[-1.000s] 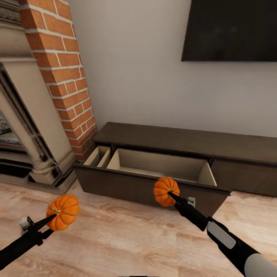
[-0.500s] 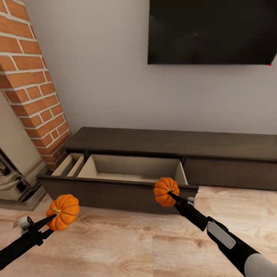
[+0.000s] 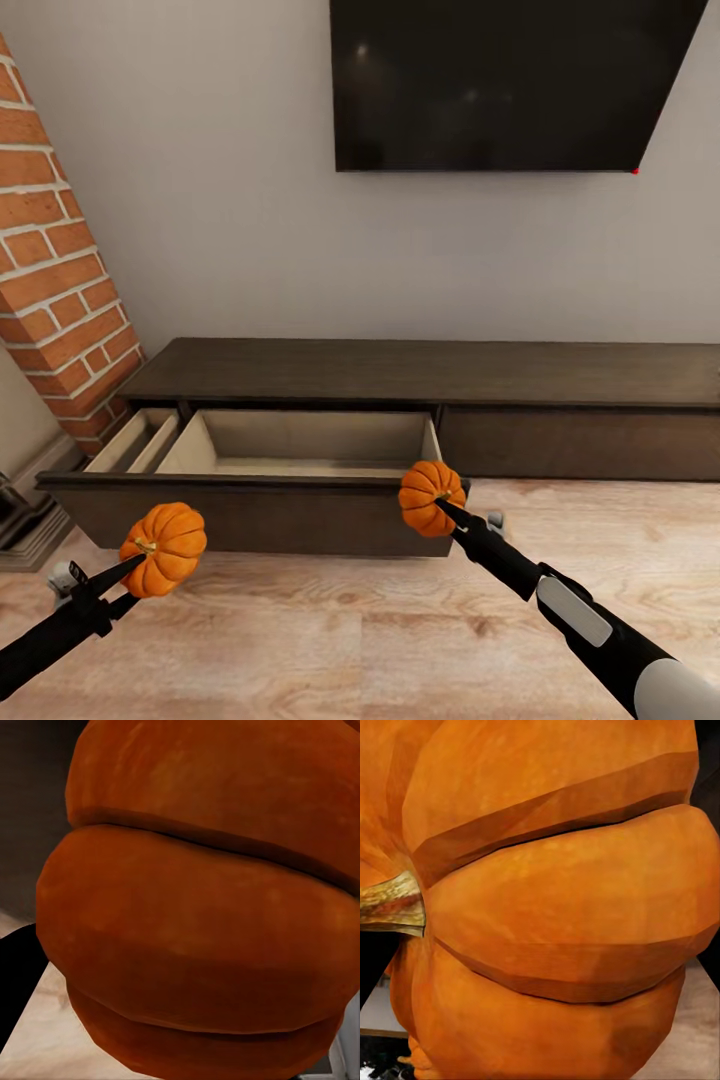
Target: Place each of the two pumpkins and all three candles from the living room inside a cabinet in the living room (use any cabinet), then make sure every cabinet is closed, and position the cauldron so it is next to a table in the living room.
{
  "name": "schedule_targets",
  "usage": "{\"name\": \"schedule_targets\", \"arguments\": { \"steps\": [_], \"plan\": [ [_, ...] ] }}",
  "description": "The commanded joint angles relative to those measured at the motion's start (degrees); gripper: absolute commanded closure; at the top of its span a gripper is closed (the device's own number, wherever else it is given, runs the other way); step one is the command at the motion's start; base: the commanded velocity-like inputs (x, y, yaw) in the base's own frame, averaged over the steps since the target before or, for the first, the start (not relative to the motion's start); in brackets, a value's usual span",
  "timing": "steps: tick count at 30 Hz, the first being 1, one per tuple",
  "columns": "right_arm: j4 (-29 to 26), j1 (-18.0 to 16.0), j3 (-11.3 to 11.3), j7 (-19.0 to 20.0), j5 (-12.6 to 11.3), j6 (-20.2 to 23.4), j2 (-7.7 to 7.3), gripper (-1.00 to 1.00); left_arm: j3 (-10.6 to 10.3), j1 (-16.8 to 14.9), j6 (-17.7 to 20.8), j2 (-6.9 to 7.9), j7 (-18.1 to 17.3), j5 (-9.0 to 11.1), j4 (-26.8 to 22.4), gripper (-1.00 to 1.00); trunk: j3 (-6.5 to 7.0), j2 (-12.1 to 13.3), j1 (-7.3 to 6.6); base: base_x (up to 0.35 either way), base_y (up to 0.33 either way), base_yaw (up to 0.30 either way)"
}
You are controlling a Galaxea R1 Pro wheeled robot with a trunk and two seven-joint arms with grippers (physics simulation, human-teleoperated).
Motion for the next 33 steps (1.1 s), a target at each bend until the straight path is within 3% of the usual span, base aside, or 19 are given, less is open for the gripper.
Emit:
{"name": "schedule_targets", "arguments": {
  "steps": [1,4,6,9,11,13,18,23,33],
  "plan": [
    [0.0,-0.1,0.3,-0.1,-0.5,0.4,-0.06,1.00,-0.4,0.0,0.5,0.08,-0.3,0.4,-0.5,1.00,-0.05,0.0,-0.01,0.000,-0.004,-0.003],
    [-0.1,-0.1,0.5,-2.3,-0.3,0.8,-0.01,1.00,-0.6,0.0,2.1,0.04,0.1,-0.1,-5.0,1.00,-0.05,0.0,-0.01,0.000,-0.002,-0.001],
    [-0.1,-0.1,0.4,-7.9,-0.3,1.0,0.09,1.00,-0.6,-0.1,5.8,-0.06,3.3,-0.2,-9.5,1.00,-0.05,0.0,-0.01,0.000,0.000,0.000],
    [-0.4,-0.4,0.3,-13.7,-0.2,2.5,0.17,1.00,-0.4,-0.5,9.0,-0.47,13.7,0.6,-18.3,1.00,-0.05,0.0,-0.01,0.000,0.000,0.000],
    [-0.7,-1.3,0.3,-14.7,-0.2,5.2,0.31,1.00,1.2,-0.6,9.7,-0.60,20.1,3.7,-25.0,1.00,-0.05,0.0,-0.01,0.000,0.000,0.000],
    [-1.0,-3.2,0.3,-15.3,-0.1,7.0,0.54,1.00,2.9,-0.6,10.5,-0.53,27.7,8.0,-32.7,1.00,-0.05,0.0,-0.01,0.000,0.000,0.000],
    [-1.2,-6.6,0.6,-15.2,0.0,11.5,1.45,1.00,4.1,-0.7,11.7,-1.26,37.7,9.6,-38.6,1.00,-0.05,0.0,-0.01,0.000,0.000,0.000],
    [-1.3,-7.3,0.6,-15.0,-0.1,15.2,3.03,1.00,4.6,-0.7,11.7,-2.74,39.9,10.6,-40.8,1.00,-0.05,0.0,-0.01,0.000,0.000,0.000],
    [-1.0,-7.4,0.5,-15.2,-0.1,15.8,3.46,1.00,4.7,-0.7,11.7,-2.95,40.1,10.7,-41.4,1.00,-0.05,0.0,-0.01,0.000,0.000,0.000]
  ]
}}
